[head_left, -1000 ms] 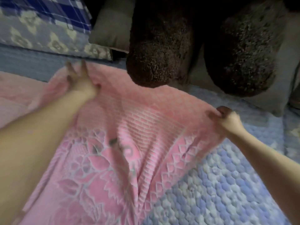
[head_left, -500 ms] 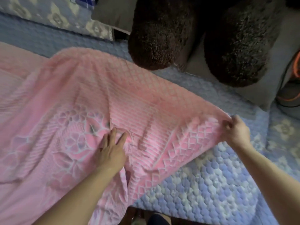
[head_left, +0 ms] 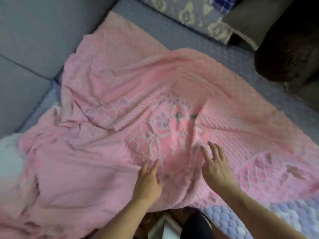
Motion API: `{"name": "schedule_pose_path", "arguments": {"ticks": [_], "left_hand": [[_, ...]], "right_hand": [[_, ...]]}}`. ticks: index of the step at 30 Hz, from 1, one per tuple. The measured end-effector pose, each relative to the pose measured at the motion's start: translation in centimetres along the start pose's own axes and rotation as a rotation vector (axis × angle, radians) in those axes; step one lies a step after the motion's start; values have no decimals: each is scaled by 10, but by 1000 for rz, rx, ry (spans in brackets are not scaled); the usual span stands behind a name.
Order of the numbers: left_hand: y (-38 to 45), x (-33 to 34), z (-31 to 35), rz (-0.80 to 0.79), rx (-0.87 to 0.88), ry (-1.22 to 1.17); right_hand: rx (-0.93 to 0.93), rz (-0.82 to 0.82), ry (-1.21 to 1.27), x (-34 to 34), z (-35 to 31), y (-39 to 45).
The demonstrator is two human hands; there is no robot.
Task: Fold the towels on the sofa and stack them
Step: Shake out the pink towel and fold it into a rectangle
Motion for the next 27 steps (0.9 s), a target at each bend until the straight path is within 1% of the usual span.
{"name": "schedule_pose_path", "arguments": {"ticks": [2,3,5,9,11,13,14,16,17,19,20,22,24,25,27], "left_hand": [[-40,-5,-59,14,-139,-49],[-64,-11,-97,30,-247,-103],[-118,-22,-168,105,-426,-219],[-224,-24,-289,355,-679,-526],[-268,-13,-352,392,-731,-601],[-297,5,-416,373,-777,-665],[-311,13,-451,366,-813,-728],[-343,31,-511,403,-898,-881],[-353,34,-533,446,-926,-932],[-378,33,-576,514,-947,-1054],[-388,31,-594,536,-926,-1093],[-403,21,-624,556,-929,-1103],[-417,16,-656,575,-959,-1098],[-422,14,-669,573,-963,-1091],[-431,13,-694,569,-973,-1086]], "right_hand": [[-92,-102,-50,4,-50,2],[-124,-169,-88,7,-77,4],[-180,-225,-124,14,-133,8],[-232,-274,-177,29,-248,-6],[-342,-194,-222,42,-314,-27],[-534,-80,-277,61,-371,-55],[-575,-88,-309,75,-400,-71],[-525,-191,-351,115,-453,-112],[-456,-256,-360,132,-473,-130],[-395,-350,-357,167,-524,-167],[-405,-387,-338,182,-549,-186],[-451,-430,-307,205,-598,-217],[-423,-482,-234,224,-640,-242],[-408,-497,-205,229,-660,-253],[-453,-499,-140,235,-695,-269]]}}
Point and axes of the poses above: each hand's wrist, its own y-axis towards the middle knuckle, its own x-axis out of the palm, z = x × y, the point moved 2 cm from there along y, towards the middle knuckle, and after that the axes turned 6 degrees about x, right-handed, at the moved point
